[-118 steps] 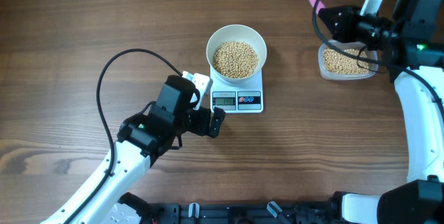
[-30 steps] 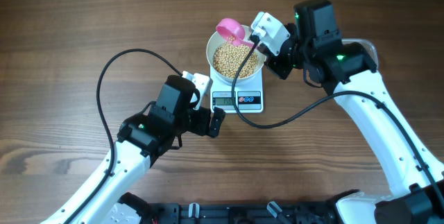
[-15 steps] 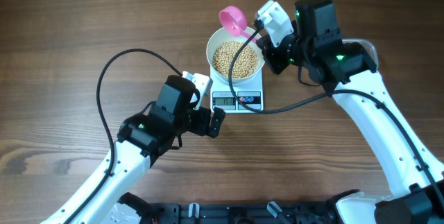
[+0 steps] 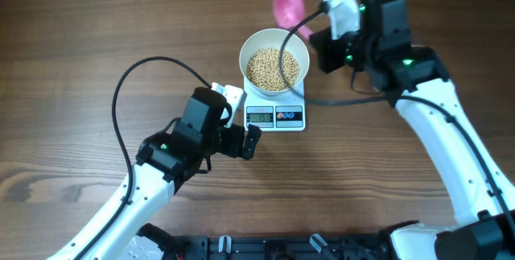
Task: Scoop item into bowl and weigh 150g on scale
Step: 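Move the pink scoop back right and lower it into the tub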
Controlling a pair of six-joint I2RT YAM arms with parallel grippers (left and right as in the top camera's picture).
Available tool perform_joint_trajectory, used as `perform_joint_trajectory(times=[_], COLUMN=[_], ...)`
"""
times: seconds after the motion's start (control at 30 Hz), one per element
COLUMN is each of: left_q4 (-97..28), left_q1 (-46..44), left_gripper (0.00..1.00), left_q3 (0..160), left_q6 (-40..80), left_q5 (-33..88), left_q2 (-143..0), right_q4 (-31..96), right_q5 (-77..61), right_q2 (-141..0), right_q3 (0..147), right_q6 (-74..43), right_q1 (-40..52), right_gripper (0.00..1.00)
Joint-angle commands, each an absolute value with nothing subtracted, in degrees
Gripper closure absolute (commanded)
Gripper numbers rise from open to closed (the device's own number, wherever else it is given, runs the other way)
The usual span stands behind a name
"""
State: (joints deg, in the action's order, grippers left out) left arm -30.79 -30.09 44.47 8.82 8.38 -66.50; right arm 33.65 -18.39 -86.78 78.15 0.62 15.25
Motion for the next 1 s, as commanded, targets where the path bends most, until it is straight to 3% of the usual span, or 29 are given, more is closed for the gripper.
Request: perform_joint_trajectory(times=[0.0,0.17,0.63,0.97], left_q4=[-30.68,-30.68,-30.68,-30.68], left_q1=[-30.44,-30.44,-30.44,-30.44], left_gripper=[0.0,0.0,0.0,0.0], left_q3=[45.65,45.65,45.65,45.65], left_q6=[8.12,8.12,8.12,8.12], left_q5=[8.05,8.05,8.05,8.05], left_q2=[-66.81,-66.83,-66.83,-66.83], right_q4=[33.23,33.28,39.05,53.28], right_q5=[-25.98,-36.1,-27.64,-5.02], right_q2=[-84.71,-84.6,-82.83,-82.67], right_q3=[79.18,79.18,79.18,79.13], right_q6=[-3.62,-3.77,-6.79,13.72], right_q1=[10.28,4.91,-15.49,-18.22], right_gripper=[0.96,0.96,0.96,0.96])
